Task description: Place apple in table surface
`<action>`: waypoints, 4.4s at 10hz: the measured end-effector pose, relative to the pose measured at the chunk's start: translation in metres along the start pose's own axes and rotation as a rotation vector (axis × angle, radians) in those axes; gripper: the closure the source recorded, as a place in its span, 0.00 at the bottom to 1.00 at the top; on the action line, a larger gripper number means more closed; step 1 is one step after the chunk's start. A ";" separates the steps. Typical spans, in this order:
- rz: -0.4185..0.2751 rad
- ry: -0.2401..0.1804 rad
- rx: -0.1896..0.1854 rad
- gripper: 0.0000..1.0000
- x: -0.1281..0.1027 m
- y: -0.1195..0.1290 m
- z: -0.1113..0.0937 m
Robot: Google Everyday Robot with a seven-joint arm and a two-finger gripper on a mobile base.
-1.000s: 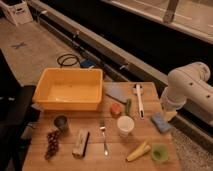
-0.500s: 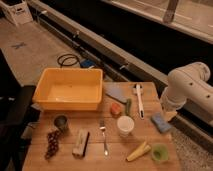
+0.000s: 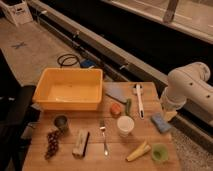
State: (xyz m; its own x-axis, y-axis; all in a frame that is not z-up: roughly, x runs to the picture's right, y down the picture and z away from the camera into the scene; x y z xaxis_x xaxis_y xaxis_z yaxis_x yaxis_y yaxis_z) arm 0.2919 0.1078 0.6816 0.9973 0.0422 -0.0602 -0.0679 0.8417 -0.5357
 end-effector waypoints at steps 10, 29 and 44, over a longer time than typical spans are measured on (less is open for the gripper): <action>-0.022 0.027 0.064 0.35 -0.010 -0.010 -0.011; -0.236 -0.161 0.216 0.35 -0.224 -0.062 0.010; -0.203 -0.283 -0.004 0.35 -0.237 -0.064 0.126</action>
State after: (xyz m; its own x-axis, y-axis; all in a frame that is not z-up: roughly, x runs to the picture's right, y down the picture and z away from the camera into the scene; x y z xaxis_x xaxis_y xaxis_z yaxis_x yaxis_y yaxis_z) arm 0.0632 0.1118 0.8363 0.9586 0.0220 0.2839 0.1333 0.8463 -0.5157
